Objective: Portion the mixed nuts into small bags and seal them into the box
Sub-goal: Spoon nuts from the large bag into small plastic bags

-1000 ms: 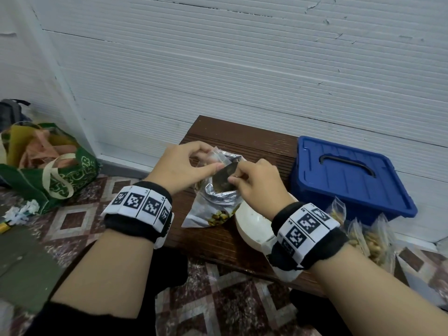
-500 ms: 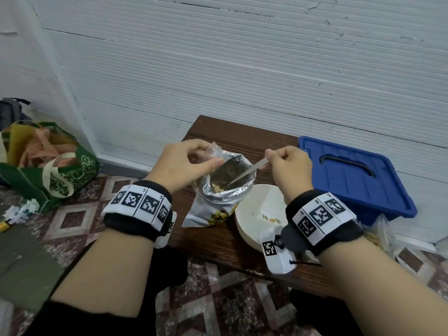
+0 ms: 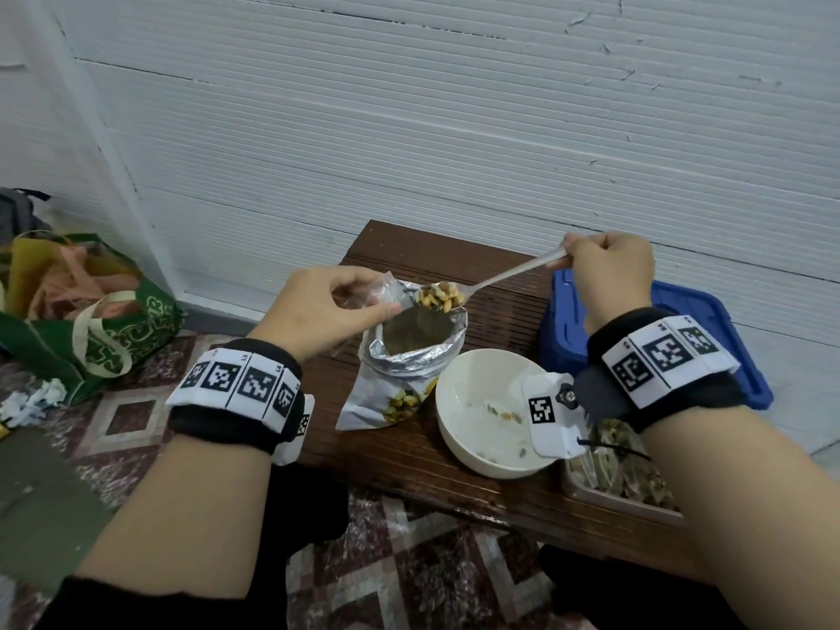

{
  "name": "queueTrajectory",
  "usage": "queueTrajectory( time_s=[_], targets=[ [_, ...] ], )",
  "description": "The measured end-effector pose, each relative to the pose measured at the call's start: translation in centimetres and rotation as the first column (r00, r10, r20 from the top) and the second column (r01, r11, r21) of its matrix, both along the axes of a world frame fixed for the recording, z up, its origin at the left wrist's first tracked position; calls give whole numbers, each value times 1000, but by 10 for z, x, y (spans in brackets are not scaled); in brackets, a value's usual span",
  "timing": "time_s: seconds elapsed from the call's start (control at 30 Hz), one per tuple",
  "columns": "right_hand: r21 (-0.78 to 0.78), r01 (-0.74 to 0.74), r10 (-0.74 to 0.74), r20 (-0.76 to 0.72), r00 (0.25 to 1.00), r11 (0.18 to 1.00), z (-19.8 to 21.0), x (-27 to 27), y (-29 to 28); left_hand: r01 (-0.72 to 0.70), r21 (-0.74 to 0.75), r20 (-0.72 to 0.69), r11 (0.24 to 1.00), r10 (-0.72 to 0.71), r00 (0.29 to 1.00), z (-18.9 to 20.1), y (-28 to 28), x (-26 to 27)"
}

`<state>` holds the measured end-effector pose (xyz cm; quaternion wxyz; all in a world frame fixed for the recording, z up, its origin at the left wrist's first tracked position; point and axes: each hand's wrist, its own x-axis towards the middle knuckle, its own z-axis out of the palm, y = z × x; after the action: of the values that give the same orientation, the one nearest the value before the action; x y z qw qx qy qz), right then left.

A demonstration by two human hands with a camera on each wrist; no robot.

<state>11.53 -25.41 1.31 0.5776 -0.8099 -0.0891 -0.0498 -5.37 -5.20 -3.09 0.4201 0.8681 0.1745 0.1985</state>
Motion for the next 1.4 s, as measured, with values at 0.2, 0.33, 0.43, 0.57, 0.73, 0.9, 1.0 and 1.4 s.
queueTrajectory(
  time_s=[0.2,0.33,0.43,0.57,0.73,0.9,1.0,1.4],
  targets=[
    [-34,-33,35,44,998,999,9,2,9,40,36,1,999,-40,999,0,-7,5],
    [-16,-82,83,56,995,997,9,-7,20,48,48,4,998,-48,999,-5,-11,11],
    [-16,-120,121,80,989,993,10,-15,27,50,48,9,998,-51,999,-7,-14,14],
    [59,-258,245,164,956,964,12,-25,32,34,42,45,999,-36,998,-7,-19,16],
    [183,-381,307,332,892,906,20,-30,25,-27,-3,87,1000,28,996,-5,-16,14],
    [307,-226,103,369,924,924,21,-22,13,-67,-30,82,997,69,994,-6,-6,11],
    [227,-130,48,335,941,965,13,-21,12,-52,-11,49,999,53,997,-6,-3,10],
    [-672,-323,604,234,762,667,-53,-57,33,-14,-26,6,1000,14,1000,-10,-5,11]
  ],
)
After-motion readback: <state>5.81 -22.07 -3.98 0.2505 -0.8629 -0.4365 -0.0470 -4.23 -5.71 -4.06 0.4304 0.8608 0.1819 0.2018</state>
